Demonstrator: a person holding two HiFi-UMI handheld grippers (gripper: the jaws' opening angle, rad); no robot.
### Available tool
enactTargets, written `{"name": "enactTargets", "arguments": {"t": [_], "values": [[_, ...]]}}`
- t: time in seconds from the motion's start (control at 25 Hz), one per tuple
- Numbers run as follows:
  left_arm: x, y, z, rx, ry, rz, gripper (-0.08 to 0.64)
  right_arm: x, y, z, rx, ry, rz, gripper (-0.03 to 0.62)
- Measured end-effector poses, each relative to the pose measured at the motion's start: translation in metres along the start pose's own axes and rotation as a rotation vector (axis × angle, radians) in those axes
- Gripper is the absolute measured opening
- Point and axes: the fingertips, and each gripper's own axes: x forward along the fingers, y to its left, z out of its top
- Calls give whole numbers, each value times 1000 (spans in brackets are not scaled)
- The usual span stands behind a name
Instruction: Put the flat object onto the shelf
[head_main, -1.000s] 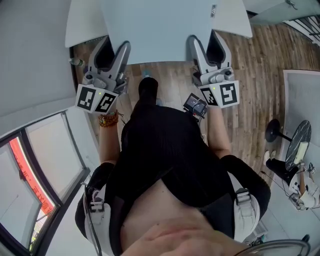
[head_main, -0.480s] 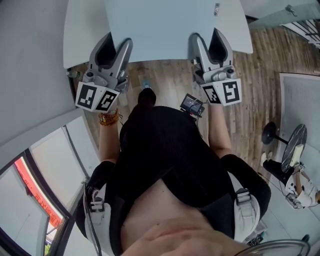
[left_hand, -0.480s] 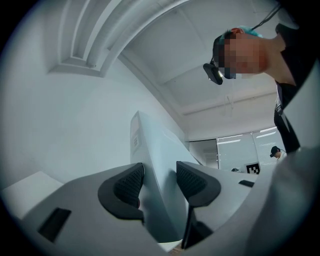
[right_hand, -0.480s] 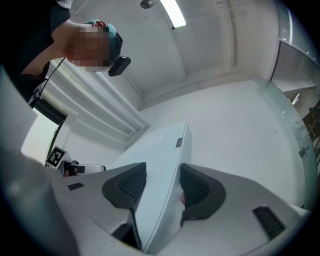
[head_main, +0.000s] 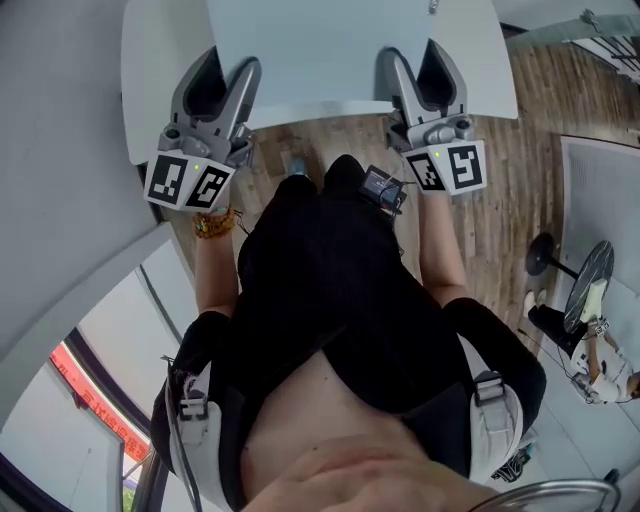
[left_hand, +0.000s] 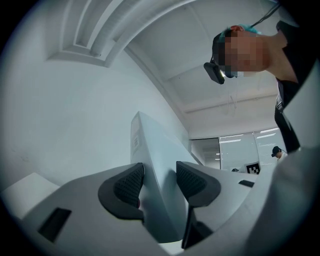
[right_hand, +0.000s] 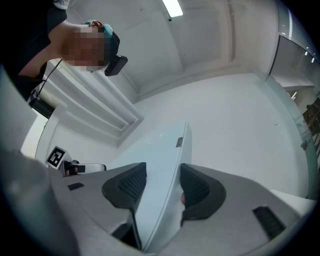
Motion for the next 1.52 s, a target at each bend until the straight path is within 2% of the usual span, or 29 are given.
{"name": "enactTargets", "arguments": {"t": [0.32, 0.68, 1.04, 1.52], "values": [[26, 26, -32, -61, 64, 36, 216, 23, -31, -33, 44, 67, -4, 210], [30, 43, -68, -127, 130, 88, 216, 32, -46, -71, 87, 137, -1, 210], [14, 55, -126, -237, 243, 137, 216, 14, -51, -130, 158, 251, -32, 210], [-23, 46, -190, -348, 360, 188, 216, -26, -47, -190, 232, 403, -62, 210]]}}
